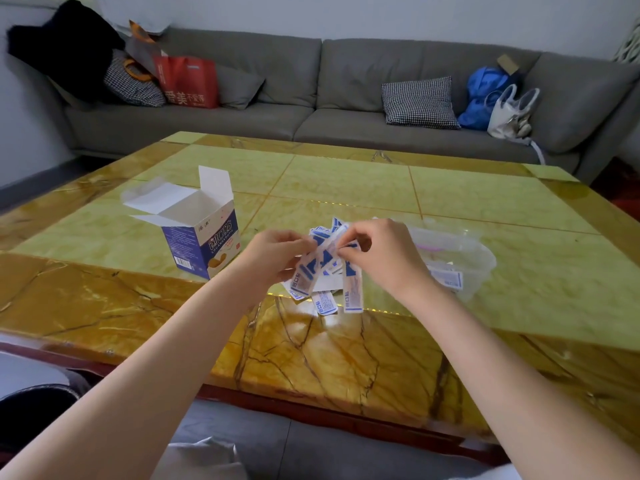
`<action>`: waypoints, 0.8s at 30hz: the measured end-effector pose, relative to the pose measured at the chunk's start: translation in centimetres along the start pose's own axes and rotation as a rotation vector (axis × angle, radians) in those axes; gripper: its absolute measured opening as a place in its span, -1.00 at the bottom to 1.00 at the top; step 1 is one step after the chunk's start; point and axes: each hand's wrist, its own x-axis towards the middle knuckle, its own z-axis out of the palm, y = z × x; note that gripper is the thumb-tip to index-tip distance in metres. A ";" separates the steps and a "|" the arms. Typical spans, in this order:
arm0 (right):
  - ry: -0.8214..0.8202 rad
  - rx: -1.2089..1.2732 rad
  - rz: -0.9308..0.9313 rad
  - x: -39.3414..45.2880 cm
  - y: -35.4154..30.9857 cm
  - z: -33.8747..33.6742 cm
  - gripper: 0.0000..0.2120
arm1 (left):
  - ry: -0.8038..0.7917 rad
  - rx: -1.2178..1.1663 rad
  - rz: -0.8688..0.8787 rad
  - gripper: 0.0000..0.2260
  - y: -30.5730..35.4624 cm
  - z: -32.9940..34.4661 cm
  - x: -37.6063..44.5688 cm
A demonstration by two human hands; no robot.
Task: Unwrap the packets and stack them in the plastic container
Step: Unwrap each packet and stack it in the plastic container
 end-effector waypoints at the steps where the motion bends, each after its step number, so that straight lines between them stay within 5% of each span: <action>1: 0.031 0.013 0.014 0.1 0.1 0.0 -0.97 | 0.033 -0.059 -0.022 -0.91 0.0 -0.3 0.1; 5: 0.196 0.363 0.214 0.3 0.4 -0.3 -0.88 | 0.182 -0.196 -0.041 -0.89 0.1 -1.1 0.3; 9: 0.264 0.717 0.395 0.5 0.1 0.3 -0.85 | 0.127 -0.385 -0.034 -0.98 0.4 -0.4 -0.1; 16: 0.256 0.329 0.235 0.6 0.1 1.8 -0.95 | 0.023 -0.490 -0.022 -0.75 0.8 -0.2 -0.2; 24: 0.064 0.079 0.049 0.5 0.4 0.8 -0.97 | 0.151 -0.228 -0.031 -0.93 0.3 -0.9 -0.3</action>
